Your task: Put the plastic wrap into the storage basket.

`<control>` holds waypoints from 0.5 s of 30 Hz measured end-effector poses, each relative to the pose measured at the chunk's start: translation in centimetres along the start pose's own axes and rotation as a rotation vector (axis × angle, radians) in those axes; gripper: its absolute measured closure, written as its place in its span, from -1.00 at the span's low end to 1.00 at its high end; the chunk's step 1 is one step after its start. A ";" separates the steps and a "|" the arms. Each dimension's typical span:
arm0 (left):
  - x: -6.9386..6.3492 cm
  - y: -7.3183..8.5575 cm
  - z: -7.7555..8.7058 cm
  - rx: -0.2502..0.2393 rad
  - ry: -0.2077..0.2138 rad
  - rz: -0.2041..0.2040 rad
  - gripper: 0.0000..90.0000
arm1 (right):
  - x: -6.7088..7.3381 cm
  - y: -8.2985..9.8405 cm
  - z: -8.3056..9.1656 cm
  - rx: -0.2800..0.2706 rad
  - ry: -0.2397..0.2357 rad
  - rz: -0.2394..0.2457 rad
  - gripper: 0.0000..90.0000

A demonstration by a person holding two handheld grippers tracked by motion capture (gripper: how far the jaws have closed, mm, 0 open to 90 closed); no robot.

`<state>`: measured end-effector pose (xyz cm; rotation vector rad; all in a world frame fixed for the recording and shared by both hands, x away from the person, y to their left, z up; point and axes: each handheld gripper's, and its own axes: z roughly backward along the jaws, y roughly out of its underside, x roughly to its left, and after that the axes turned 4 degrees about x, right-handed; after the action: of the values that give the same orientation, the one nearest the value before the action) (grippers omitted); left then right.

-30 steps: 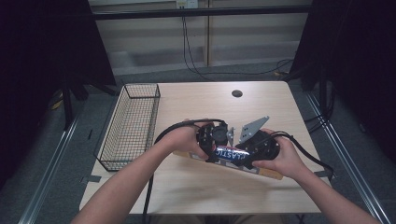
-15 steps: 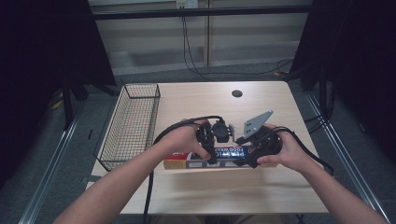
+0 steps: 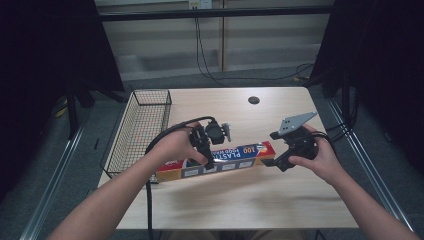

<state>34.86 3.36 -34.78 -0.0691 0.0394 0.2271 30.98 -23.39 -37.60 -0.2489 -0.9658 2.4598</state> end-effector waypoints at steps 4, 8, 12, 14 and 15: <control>0.5 0.9 0.3 -0.020 -0.015 0.050 0.01 | 0.0 0.4 0.1 0.016 -0.005 -0.002 -0.93; 1.1 1.8 0.5 -0.030 -0.013 0.097 0.01 | 0.0 1.2 -0.2 0.034 -0.015 -0.011 -0.98; 1.7 2.7 0.6 -0.020 -0.013 0.135 0.01 | 0.2 2.1 -0.8 0.063 0.010 -0.022 -0.97; 1.7 2.9 0.6 -0.033 -0.015 0.158 0.01 | 0.3 2.4 -1.1 0.079 0.010 -0.007 -0.97; 1.9 3.1 0.7 -0.032 -0.008 0.166 0.01 | 0.3 2.4 -1.1 0.079 0.010 -0.007 -0.97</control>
<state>36.01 6.80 -34.40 -0.0967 0.0334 0.3937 30.18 -24.09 -40.08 -0.2306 -0.8610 2.4815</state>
